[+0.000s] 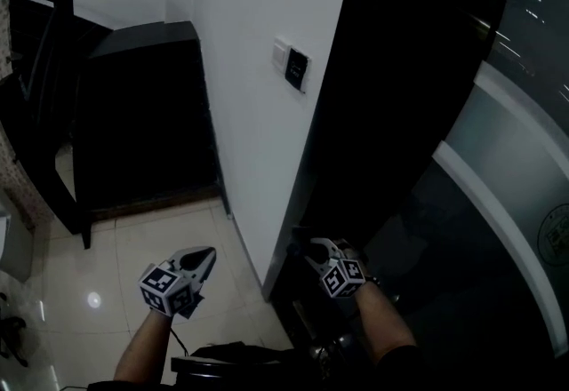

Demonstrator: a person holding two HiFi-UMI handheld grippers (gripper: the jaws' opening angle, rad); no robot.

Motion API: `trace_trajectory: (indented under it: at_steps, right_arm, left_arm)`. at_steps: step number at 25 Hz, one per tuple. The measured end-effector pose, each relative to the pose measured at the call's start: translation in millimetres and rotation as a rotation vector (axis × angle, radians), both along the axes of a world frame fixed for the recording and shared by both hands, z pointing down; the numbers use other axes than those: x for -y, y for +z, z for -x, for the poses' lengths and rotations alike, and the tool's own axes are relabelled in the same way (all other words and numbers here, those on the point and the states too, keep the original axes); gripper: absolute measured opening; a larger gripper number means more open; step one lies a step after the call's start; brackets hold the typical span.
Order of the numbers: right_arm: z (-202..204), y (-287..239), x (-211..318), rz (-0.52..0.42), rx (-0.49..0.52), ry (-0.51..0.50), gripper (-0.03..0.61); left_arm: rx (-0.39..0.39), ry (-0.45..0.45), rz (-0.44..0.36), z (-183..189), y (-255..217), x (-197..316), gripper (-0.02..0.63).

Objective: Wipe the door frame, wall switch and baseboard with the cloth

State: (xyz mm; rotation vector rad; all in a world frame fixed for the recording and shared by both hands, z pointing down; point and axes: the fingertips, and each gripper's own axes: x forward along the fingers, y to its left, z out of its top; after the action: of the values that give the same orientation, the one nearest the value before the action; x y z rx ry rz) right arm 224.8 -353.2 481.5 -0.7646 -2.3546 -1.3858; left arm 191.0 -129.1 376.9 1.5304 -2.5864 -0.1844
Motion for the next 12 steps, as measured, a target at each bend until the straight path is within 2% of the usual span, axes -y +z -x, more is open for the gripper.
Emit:
trace_trajectory:
  at_steps: [5,12]
  right_arm:
    - [-20.0,-94.9,11.1,-0.049,0.228,0.026,0.083]
    - [-27.6,-278.7,54.3,-0.225,0.565,0.12,0.083]
  left_arm:
    - [-0.012,0.086,-0.013,-0.3,1.6,20.3,0.002]
    - [0.015,0.174,-0.061,-3.1,-17.7,44.2,0.002]
